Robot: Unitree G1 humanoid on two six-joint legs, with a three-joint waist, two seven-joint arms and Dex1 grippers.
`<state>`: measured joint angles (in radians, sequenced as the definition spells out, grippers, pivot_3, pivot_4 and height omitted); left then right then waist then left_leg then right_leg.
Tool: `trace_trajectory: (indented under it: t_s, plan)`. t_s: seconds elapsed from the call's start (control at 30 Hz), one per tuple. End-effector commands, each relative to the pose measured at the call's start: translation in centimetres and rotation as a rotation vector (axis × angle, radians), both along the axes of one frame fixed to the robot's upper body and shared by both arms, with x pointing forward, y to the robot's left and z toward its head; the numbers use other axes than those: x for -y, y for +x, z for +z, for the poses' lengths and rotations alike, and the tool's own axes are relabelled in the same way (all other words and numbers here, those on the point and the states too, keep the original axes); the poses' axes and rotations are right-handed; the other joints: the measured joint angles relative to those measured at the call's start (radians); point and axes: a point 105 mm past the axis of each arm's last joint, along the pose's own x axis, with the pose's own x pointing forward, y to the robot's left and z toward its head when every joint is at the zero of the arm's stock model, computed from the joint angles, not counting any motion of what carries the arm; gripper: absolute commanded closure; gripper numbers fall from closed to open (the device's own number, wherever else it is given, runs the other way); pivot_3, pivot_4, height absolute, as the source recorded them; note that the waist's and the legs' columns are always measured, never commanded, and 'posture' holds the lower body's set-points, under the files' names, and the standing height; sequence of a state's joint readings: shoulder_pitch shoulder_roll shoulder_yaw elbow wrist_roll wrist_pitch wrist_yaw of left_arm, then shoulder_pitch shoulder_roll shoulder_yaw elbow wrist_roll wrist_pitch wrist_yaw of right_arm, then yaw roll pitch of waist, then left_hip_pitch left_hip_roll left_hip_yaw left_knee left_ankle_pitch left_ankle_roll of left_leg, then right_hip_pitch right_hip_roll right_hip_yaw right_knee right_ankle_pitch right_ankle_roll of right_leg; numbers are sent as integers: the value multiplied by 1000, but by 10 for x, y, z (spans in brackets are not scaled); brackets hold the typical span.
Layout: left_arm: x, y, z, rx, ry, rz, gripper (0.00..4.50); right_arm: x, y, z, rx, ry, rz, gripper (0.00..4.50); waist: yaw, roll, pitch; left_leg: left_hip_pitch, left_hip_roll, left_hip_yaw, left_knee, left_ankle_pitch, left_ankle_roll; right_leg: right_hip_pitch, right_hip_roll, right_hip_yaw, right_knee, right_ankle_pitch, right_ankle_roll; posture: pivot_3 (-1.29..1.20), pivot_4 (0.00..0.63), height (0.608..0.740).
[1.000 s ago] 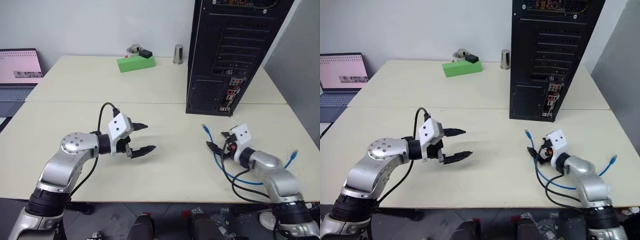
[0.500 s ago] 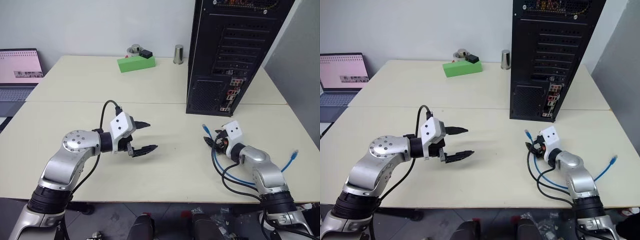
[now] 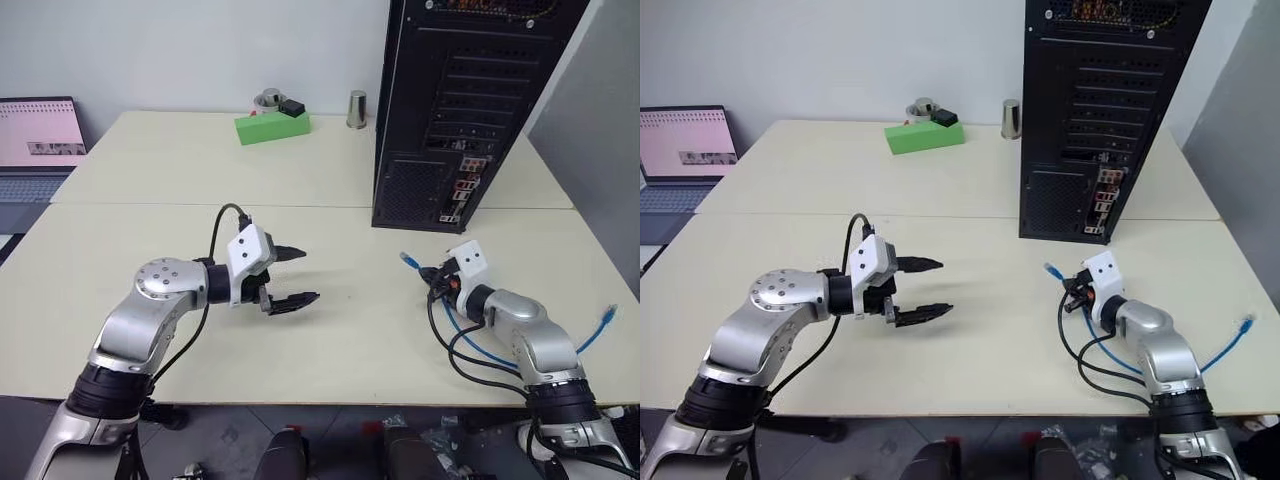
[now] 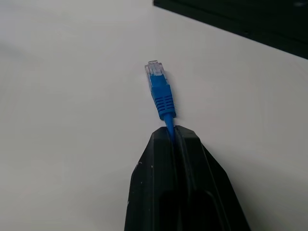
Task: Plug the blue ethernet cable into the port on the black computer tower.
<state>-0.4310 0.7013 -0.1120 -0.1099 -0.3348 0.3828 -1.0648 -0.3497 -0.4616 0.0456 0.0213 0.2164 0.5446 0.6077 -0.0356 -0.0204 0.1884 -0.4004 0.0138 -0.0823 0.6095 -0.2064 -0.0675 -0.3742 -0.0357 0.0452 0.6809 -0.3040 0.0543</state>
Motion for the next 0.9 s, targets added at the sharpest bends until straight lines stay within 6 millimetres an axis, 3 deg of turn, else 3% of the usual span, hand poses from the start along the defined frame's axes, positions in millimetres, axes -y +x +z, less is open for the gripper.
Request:
trace_trajectory:
  t_s: [0.03,0.2,0.6,0.73,0.9]
  plan:
    - [9,5,5,50,19,-58,0,-32,-13,25,46,-25,229,4474,-1,0,0,0,0,0,0,0,0,0,0,0,0,0,0,0,150,740]
    - [22,5,-1,47,36,-135,0,-65,-37,46,62,-51,468,4474,-4,0,0,-1,0,0,0,0,0,0,0,0,0,0,0,0,150,740]
    - [33,9,-10,25,68,-228,0,-91,-57,58,98,-118,647,4474,-2,0,0,-1,0,-1,1,0,0,0,0,-1,0,0,0,0,150,740]
    - [30,7,-13,1,78,-245,680,-92,-58,59,112,-136,660,4500,-3,0,0,-1,0,-1,1,0,0,0,0,-1,0,0,0,0,150,740]
    - [30,7,-16,-9,90,-253,1845,-96,-60,63,136,-153,685,4500,-3,0,0,-1,0,-1,1,0,0,0,0,-1,0,0,0,0,150,740]
